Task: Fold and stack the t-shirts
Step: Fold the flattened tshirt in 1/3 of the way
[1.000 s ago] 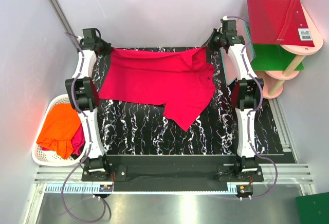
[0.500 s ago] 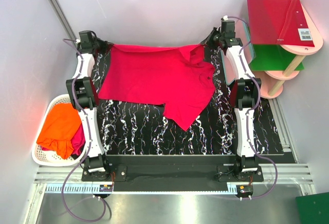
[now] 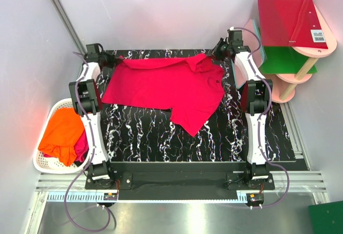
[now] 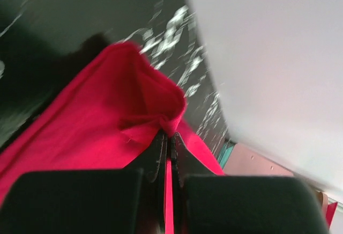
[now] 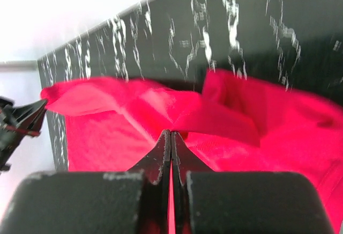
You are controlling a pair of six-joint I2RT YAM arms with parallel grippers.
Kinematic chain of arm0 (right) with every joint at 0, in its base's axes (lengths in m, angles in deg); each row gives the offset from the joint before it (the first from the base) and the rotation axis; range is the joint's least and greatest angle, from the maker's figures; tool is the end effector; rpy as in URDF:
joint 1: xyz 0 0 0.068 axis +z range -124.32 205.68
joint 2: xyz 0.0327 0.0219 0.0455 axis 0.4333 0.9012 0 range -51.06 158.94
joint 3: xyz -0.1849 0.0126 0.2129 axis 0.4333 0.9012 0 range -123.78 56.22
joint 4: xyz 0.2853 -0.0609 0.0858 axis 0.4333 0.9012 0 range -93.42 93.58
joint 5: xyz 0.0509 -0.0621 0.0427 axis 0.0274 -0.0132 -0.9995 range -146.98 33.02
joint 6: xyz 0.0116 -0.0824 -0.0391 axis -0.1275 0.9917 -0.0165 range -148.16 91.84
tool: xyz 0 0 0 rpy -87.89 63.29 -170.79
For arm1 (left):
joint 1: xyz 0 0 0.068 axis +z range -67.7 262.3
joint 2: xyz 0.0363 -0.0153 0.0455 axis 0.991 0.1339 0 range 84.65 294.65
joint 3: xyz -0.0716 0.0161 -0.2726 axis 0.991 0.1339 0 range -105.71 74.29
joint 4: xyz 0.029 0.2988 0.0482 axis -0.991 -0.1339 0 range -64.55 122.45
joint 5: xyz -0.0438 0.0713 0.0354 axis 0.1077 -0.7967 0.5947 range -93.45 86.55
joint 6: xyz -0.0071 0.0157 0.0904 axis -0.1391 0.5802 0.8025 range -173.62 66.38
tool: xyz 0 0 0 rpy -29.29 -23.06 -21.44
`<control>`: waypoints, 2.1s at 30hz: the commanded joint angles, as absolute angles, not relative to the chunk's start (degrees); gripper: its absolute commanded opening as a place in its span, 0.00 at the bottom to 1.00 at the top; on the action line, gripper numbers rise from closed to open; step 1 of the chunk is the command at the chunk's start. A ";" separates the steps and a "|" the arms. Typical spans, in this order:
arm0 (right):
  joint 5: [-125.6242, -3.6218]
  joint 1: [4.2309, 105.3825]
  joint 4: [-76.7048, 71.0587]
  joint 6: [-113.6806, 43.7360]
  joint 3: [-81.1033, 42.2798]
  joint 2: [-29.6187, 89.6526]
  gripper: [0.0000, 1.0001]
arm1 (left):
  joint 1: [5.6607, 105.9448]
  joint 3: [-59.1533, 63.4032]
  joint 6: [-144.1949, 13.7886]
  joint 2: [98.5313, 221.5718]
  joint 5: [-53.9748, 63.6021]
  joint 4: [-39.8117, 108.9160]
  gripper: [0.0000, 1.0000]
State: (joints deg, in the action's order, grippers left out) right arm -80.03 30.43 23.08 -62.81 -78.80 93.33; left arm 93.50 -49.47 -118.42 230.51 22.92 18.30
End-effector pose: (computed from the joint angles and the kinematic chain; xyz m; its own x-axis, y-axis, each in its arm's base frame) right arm 0.6551 0.0868 0.1970 -0.7035 0.4665 -0.5362 0.0093 0.7604 0.6494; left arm 0.6519 0.0917 0.1261 -0.4075 -0.9071 -0.1058 -0.4493 0.3000 -0.8415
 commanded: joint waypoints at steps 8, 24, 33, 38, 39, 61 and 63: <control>-87.13 30.25 29.45 -61.82 -72.53 84.64 0.00 | 97.06 -50.15 -117.61 226.59 30.74 16.02 0.00; -94.07 30.16 42.81 -63.39 -81.15 85.96 0.00 | 98.47 -52.54 -115.85 227.04 35.66 14.16 0.99; -99.96 30.16 48.26 -63.41 -79.66 85.61 0.00 | 97.86 -49.29 -115.50 223.43 39.79 17.24 0.99; -100.40 30.16 50.54 -62.87 -80.44 84.73 0.00 | 97.16 -46.03 -113.31 222.02 40.32 16.89 0.99; -100.75 30.16 50.89 -62.79 -80.53 84.47 0.00 | 97.07 -45.77 -112.95 221.84 40.41 16.63 0.99; -93.02 31.30 66.01 -49.34 -55.83 75.42 0.88 | 96.10 -44.97 -110.05 221.23 39.80 13.03 0.99; -91.18 31.22 65.84 -49.16 -58.45 74.36 1.00 | 95.75 -45.24 -109.61 220.79 39.71 13.02 0.99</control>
State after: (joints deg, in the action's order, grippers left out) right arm -94.61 30.76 64.26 -51.95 -54.82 78.60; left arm 96.32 -45.10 -111.21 225.81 38.31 12.48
